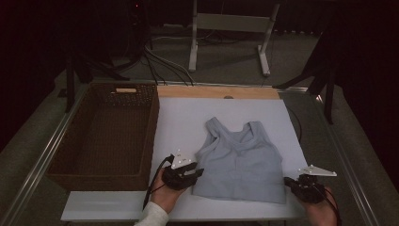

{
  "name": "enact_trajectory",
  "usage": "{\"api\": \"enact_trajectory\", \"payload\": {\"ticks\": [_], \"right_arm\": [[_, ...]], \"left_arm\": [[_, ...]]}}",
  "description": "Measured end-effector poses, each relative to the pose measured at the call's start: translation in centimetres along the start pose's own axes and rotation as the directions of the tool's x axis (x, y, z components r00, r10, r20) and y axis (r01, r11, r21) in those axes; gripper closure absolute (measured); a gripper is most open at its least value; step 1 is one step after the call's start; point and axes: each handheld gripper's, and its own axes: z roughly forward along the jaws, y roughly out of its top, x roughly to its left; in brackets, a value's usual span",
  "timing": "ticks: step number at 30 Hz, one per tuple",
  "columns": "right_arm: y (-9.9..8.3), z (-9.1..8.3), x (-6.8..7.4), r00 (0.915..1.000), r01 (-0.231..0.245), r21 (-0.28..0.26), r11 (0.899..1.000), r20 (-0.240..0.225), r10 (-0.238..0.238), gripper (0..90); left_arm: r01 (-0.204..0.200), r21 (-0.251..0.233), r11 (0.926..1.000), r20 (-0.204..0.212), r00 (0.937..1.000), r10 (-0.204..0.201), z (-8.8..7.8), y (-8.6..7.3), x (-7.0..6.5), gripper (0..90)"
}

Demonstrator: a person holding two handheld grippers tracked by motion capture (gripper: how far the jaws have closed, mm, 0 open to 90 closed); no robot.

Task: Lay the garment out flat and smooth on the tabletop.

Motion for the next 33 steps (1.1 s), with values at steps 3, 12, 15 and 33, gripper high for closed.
{"api": "enact_trajectory", "payload": {"ticks": [3,12,15,33], "right_arm": [[-0.2,-0.2,-0.1,1.0,-0.005,-0.002,1.0,0.001,0.005,90.0],[-0.5,-0.5,0.0,1.0,-0.006,-0.008,1.0,-0.002,0.006,90.0],[-0.6,-0.6,0.1,1.0,-0.007,-0.012,1.0,-0.003,0.007,90.0],[-1.1,-0.6,1.0,0.9983,0.005,-0.031,1.0,-0.058,-0.007,59.7]], "left_arm": [[0.0,0.012,0.9999,0.002,1.0,0.0,0.0,-0.4,-0.1,61.6],[0.007,0.051,0.9987,0.009,0.9999,-0.008,0.8,-1.4,-0.2,60.1],[0.002,0.076,0.9971,0.012,0.9999,-0.003,1.2,-1.6,-0.4,65.0],[-0.011,0.097,0.9953,0.011,0.9999,0.01,0.4,-1.5,-0.6,85.3]]}}
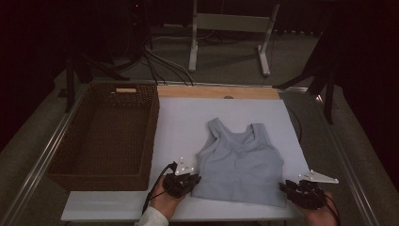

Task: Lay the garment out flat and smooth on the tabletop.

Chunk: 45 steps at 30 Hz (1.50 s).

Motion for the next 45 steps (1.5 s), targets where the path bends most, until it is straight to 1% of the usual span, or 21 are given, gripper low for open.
{"api": "enact_trajectory", "payload": {"ticks": [2,4,6,7,9,12,14,16,18,19,21,22,24,28,29,34,36,37,39,42,45], "right_arm": [[0.0,0.3,0.1,1.0,-0.003,0.009,1.0,-0.002,0.003,54.4],[0.0,0.5,0.2,1.0,-0.002,0.021,1.0,-0.009,0.002,52.5],[0.0,0.9,0.4,0.9997,0.003,0.045,0.999,-0.026,-0.002,52.9],[0.0,1.1,0.5,0.9996,0.01,0.055,0.998,-0.028,-0.009,55.1],[0.1,1.4,0.7,0.9989,0.028,0.077,0.997,-0.04,-0.025,64.1],[0.4,1.5,1.0,0.9985,0.045,0.081,0.996,-0.036,-0.042,82.3],[0.6,1.6,1.2,0.9973,0.069,0.084,0.994,-0.033,-0.066,84.9],[0.7,1.6,1.5,0.9957,0.092,0.086,0.992,-0.014,-0.091,85.3],[0.7,1.6,1.4,0.9959,0.09,0.082,0.993,-0.003,-0.09,85.3],[0.8,1.4,1.0,0.9979,0.056,0.064,0.996,0.028,-0.058,85.4],[0.8,1.3,0.5,0.9984,0.017,0.046,0.999,0.053,-0.02,85.4],[0.8,1.2,0.4,0.9982,0.009,0.041,0.999,0.058,-0.012,85.4],[0.7,1.2,0.3,0.9975,0.013,0.044,0.999,0.068,-0.016,85.3],[0.6,1.2,0.6,0.9966,0.034,0.044,0.998,0.074,-0.037,85.1],[0.6,1.1,0.6,0.9968,0.033,0.042,0.999,0.072,-0.036,85.0],[0.5,1.0,0.5,0.9973,0.036,0.039,0.999,0.063,-0.038,84.5],[0.5,1.0,0.5,0.9974,0.037,0.038,0.999,0.061,-0.039,84.5],[0.4,0.9,0.5,0.9975,0.038,0.034,0.999,0.058,-0.04,84.5],[0.4,0.9,0.5,0.9979,0.034,0.032,0.999,0.054,-0.035,84.5],[0.3,0.8,0.5,0.9984,0.03,0.03,0.999,0.047,-0.031,84.5],[0.3,0.7,0.5,0.9986,0.03,0.029,0.999,0.043,-0.031,84.6]], "left_arm": [[0.005,-0.006,1.0,-0.004,1.0,-0.005,-0.1,0.0,0.1,85.3],[0.005,-0.007,1.0,-0.007,1.0,-0.005,-0.2,0.0,0.2,85.4],[0.01,-0.015,0.9998,-0.021,0.9997,-0.01,-0.4,0.1,0.5,85.4],[0.01,-0.019,0.9998,-0.027,0.9996,-0.011,-0.5,0.2,0.6,85.4],[0.013,-0.026,0.9996,-0.038,0.9992,-0.014,-0.7,0.2,0.7,85.4],[0.017,-0.029,0.9994,-0.041,0.999,-0.018,-0.6,0.2,0.8,85.4],[0.013,-0.031,0.9995,-0.044,0.9989,-0.014,-0.5,0.2,0.7,85.4],[0.007,-0.03,0.9995,-0.044,0.999,-0.008,-0.4,0.3,0.6,85.4],[0.001,-0.031,0.9995,-0.037,0.9993,-0.002,-0.4,0.3,0.5,85.3],[-0.003,-0.03,0.9996,-0.034,0.9994,0.002,-0.4,0.3,0.4,85.1],[-0.01,-0.029,0.9995,-0.029,0.9995,0.01,-0.2,0.3,0.1,84.9],[-0.014,-0.026,0.9995,-0.026,0.9996,0.014,-0.1,0.3,0.0,84.7],[-0.022,-0.023,0.9995,-0.022,0.9995,0.022,-0.1,0.2,-0.2,82.3],[0.0,-0.05,0.9987,-0.005,1.0,0.0,-0.7,0.1,-0.1,70.6],[-0.003,-0.055,0.9985,-0.006,1.0,0.003,-0.8,0.1,-0.2,68.5],[-0.001,-0.045,0.999,-0.013,0.9999,0.0,-0.7,-0.4,-0.5,58.4],[0.007,-0.042,0.9991,-0.016,0.9998,-0.007,-0.7,-0.7,-0.3,57.3],[0.014,-0.046,0.9988,-0.008,0.9999,-0.015,-0.6,-0.8,-0.2,54.7],[0.033,-0.047,0.9984,0.007,0.9995,-0.032,-0.6,-0.9,0.0,53.4],[0.044,-0.042,0.9982,0.013,0.999,-0.043,-0.3,-1.0,0.2,52.4],[0.048,-0.019,0.9986,0.029,0.9984,-0.048,0.2,-1.1,0.2,52.8]]}}
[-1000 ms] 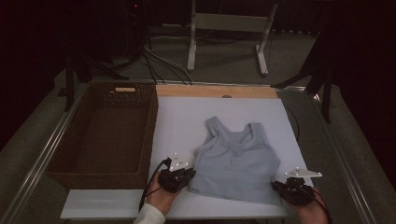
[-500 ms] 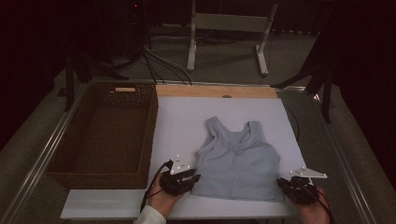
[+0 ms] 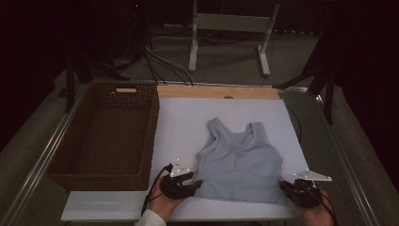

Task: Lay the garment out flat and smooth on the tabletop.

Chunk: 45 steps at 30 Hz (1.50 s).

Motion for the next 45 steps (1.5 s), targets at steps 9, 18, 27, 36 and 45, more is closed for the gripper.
{"api": "enact_trajectory", "payload": {"ticks": [9,18,27,36,45], "right_arm": [[-0.3,-0.5,0.2,0.9997,-0.006,0.0,1.0,-0.023,0.006,84.7],[-0.8,-1.0,0.9,0.9986,0.005,-0.002,1.0,-0.053,-0.005,84.7],[-1.0,-1.1,1.9,0.9946,0.021,0.0,1.0,-0.102,-0.02,84.7],[-1.1,-1.1,2.1,0.9956,0.021,-0.004,1.0,-0.091,-0.021,84.6],[-1.3,-0.7,1.2,0.9987,-0.013,0.003,1.0,-0.05,0.013,84.6]], "left_arm": [[-0.015,0.056,0.9983,0.018,0.9997,0.014,-0.1,0.1,-0.5,85.2],[-0.028,0.044,0.9987,0.018,0.9995,0.027,-1.7,-0.1,-1.0,85.9],[-0.018,0.021,0.9996,0.01,0.9998,0.018,-3.8,-0.9,-1.1,85.9],[-0.011,0.017,0.9998,0.007,0.9999,0.011,-3.7,-1.2,-1.1,85.6],[-0.022,0.039,0.999,0.014,0.9997,0.021,-2.5,-1.2,-1.4,85.3]]}}
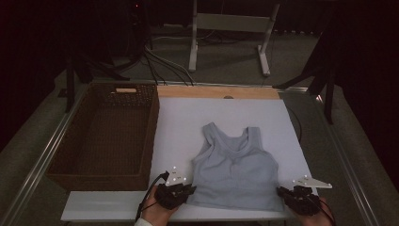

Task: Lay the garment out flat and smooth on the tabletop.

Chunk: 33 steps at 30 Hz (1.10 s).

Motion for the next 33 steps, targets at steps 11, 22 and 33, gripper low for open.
{"api": "enact_trajectory", "payload": {"ticks": [11,22,33], "right_arm": [[-0.8,-0.7,-0.2,0.9998,-0.016,0.007,1.0,-0.012,0.016,79.3],[1.1,0.3,-0.2,0.9998,-0.017,-0.061,0.998,0.006,0.018,49.4],[1.4,2.1,-0.7,0.9997,-0.016,0.027,1.0,-0.019,0.016,49.9]], "left_arm": [[0.0,-0.028,0.9996,0.043,0.9991,0.001,-0.8,-0.4,-1.1,63.2],[0.069,-0.122,0.9901,0.007,0.9976,-0.068,-0.1,1.9,1.0,42.9],[0.083,-0.06,0.9947,0.03,0.9962,-0.082,1.9,2.1,1.4,55.0]]}}
